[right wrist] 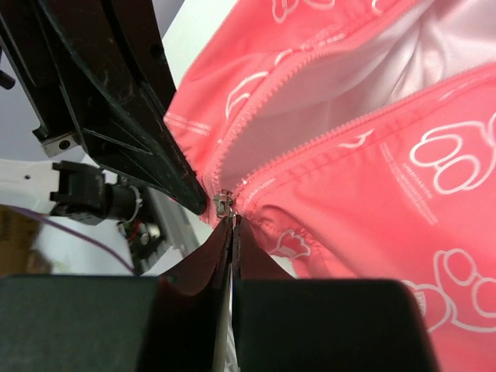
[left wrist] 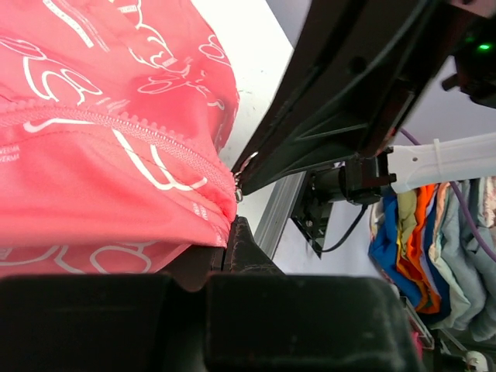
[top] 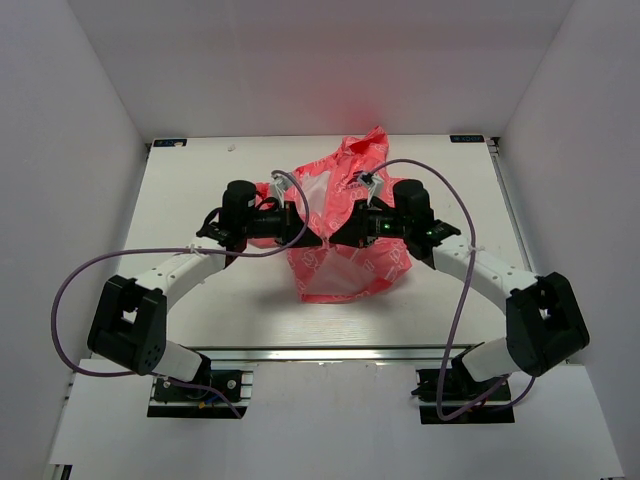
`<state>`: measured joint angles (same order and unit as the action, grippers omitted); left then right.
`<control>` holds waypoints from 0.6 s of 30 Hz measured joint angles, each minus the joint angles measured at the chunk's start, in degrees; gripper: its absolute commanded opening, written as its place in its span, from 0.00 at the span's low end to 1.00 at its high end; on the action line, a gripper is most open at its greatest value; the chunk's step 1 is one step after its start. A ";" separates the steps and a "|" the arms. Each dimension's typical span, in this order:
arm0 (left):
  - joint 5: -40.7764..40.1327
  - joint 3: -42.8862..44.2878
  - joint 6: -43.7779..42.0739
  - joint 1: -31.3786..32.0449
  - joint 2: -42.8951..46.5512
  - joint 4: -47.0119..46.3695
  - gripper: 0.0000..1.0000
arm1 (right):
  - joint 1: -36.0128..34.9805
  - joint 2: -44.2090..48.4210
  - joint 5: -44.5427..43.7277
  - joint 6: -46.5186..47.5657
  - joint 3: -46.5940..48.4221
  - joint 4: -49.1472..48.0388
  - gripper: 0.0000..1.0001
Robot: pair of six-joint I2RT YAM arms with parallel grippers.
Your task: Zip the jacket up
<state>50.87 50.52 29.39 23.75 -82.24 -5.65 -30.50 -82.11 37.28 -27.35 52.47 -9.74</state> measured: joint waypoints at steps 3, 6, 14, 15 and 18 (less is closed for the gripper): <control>-0.98 1.68 -1.53 0.07 0.00 2.56 0.00 | -0.46 1.62 -2.54 2.36 0.81 1.29 0.00; -1.42 2.64 -2.47 0.07 0.00 3.63 0.00 | -1.07 2.54 -4.68 3.89 1.55 2.19 0.00; -2.51 2.95 -4.09 0.00 0.00 6.88 0.00 | -4.22 2.36 -13.05 8.74 3.65 4.11 0.00; -2.64 3.02 -4.35 0.02 0.00 7.63 0.00 | -4.33 2.25 -13.64 9.01 4.07 4.11 0.00; -2.97 3.23 -4.98 0.02 0.00 8.90 0.00 | -4.57 1.99 -14.97 8.98 4.55 4.13 0.00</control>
<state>47.90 53.76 24.40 23.77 -82.24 3.25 -35.07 -80.12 22.31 -18.37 57.01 -5.61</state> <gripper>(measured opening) 0.022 0.011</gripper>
